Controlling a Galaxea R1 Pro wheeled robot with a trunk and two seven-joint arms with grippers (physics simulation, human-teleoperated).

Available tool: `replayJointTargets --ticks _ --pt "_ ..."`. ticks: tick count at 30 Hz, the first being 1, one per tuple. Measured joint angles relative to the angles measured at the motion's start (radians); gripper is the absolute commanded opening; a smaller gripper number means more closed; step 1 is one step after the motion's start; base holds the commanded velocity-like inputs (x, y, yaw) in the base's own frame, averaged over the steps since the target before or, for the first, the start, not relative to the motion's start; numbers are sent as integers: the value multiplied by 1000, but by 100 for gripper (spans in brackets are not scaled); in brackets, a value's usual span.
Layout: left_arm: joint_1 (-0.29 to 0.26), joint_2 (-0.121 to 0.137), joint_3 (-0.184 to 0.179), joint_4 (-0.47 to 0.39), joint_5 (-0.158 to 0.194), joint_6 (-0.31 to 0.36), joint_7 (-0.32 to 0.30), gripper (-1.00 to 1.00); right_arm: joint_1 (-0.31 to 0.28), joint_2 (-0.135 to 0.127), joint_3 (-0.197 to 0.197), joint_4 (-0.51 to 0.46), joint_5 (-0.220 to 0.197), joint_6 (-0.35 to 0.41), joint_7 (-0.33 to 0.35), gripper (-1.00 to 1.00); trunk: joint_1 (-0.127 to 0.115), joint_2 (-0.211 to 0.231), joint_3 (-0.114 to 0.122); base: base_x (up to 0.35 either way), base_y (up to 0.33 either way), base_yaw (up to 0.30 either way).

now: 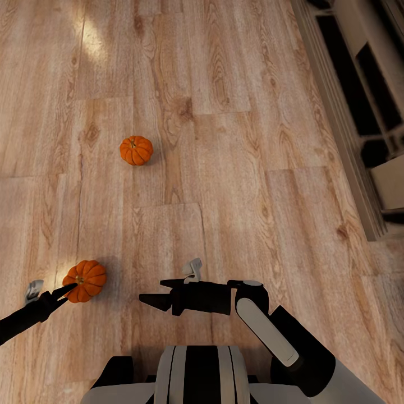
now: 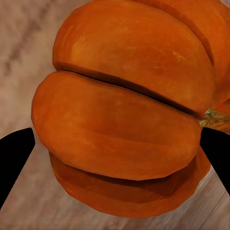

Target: Place each of the two pumpkins and all three candles from the living room inside a cabinet in the living room (use any cabinet), then make sure every cabinet is closed, and position the cauldron so it is next to a table in the living room.

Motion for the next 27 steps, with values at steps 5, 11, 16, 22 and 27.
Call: replayJointTargets --ticks 5,11,16,22,27 --pt "0 0 -1 0 1 0 -1 -100 0 0 -1 0 0 0 0 100 -2 1 15 0 0 0" --pt "0 1 -1 -2 3 1 -10 -100 0 -1 -5 1 1 -6 2 100 -5 2 39 0 0 0" --pt "0 5 0 -35 9 15 -27 -100 0 -3 -11 0 1 -9 11 100 -7 3 58 0 0 0" --pt "9 24 5 -110 5 131 -35 -100 0 -2 -15 6 -1 -10 4 100 -9 5 81 0 0 0" --pt "10 67 7 -160 7 209 -55 -100 0 -3 -16 9 -5 -11 6 100 -12 6 100 0 0 0"
